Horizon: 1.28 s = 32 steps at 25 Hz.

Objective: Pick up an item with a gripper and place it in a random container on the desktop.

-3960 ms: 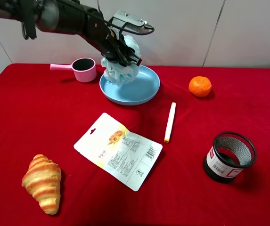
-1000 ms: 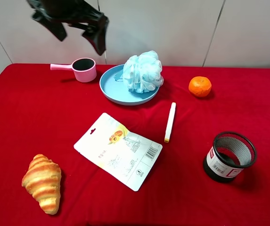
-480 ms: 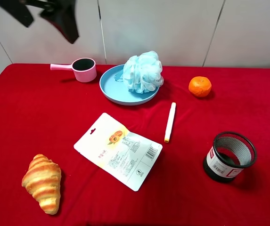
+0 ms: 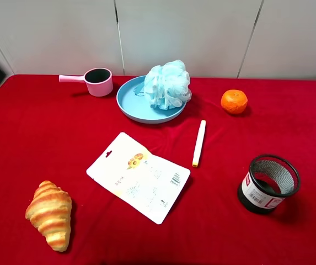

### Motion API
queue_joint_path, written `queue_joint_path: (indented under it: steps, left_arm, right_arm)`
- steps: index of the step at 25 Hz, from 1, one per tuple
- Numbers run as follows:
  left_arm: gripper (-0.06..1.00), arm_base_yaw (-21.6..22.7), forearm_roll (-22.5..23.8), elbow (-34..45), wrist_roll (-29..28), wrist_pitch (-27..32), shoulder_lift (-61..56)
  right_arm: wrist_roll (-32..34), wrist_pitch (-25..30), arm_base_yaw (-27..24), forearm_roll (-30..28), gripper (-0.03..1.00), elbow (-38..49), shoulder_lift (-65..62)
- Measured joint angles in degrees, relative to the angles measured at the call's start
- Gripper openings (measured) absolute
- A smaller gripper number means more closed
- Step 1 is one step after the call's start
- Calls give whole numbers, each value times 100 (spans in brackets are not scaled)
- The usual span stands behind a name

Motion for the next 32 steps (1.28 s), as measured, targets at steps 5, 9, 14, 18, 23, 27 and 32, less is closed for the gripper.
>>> queue_joint_path:
  steps: [5,9,14,18,23,27,32]
  left_arm:
    - [99,0,0,750,0,0,-1512]
    - [99,0,-5,1278,0,0,-2587]
    - [99,142,-27,1904,0,0,-3537]
    - [99,693,-27,2302,0,0,-4027]
    - [99,1594,-27,2587,0,-15,-4291]
    - [99,2217,-24,2797,0,-29,-4421]
    - [99,2663,-24,3096,0,-161,-4585]
  right_arm:
    - [0,0,0,0,69,0,0]
    - [0,0,0,0,69,0,0]
    - [0,0,0,0,69,0,0]
    - [0,0,0,0,69,0,0]
    - [0,0,0,0,69,0,0]
    - [0,0,0,0,69,0,0]
    - [0,0,0,0,69,0,0]
